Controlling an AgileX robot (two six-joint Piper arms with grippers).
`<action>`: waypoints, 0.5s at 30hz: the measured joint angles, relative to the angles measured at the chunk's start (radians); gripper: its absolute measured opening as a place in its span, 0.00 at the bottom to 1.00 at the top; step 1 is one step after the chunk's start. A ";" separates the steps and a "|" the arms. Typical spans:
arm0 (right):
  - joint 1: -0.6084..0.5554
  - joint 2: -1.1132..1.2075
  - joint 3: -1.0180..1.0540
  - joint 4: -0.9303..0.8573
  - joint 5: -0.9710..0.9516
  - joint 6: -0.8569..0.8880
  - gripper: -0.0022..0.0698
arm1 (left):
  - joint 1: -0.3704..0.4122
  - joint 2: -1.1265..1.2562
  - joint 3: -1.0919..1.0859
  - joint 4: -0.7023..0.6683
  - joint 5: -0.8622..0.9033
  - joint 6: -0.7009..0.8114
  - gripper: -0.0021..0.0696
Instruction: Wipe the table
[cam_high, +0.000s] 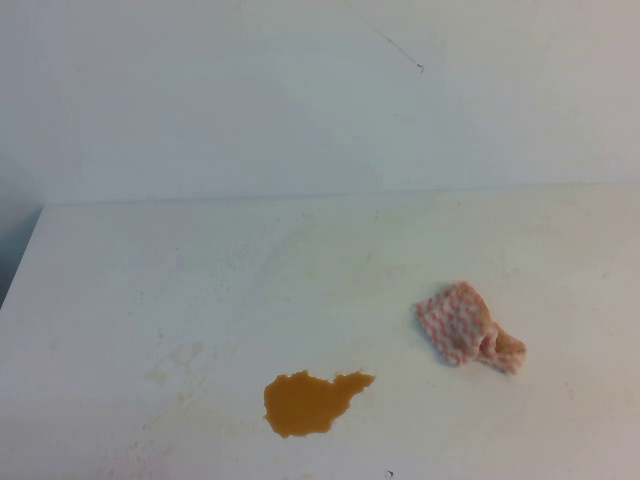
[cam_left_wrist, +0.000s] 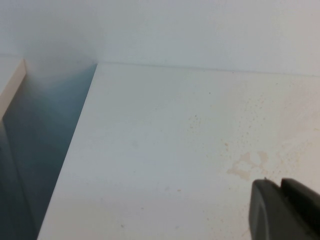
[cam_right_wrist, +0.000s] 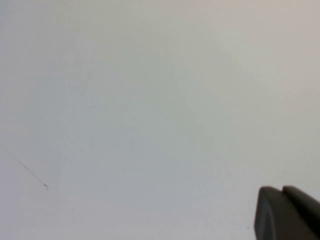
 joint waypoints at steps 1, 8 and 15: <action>0.000 0.000 -0.010 0.006 0.005 0.002 0.03 | 0.000 0.000 0.000 0.000 0.000 0.000 0.02; 0.000 0.000 -0.144 0.022 0.116 0.004 0.03 | 0.000 0.000 0.000 0.000 0.000 0.000 0.02; 0.000 0.123 -0.285 0.022 0.217 -0.053 0.03 | 0.000 0.000 0.000 0.000 0.000 0.000 0.02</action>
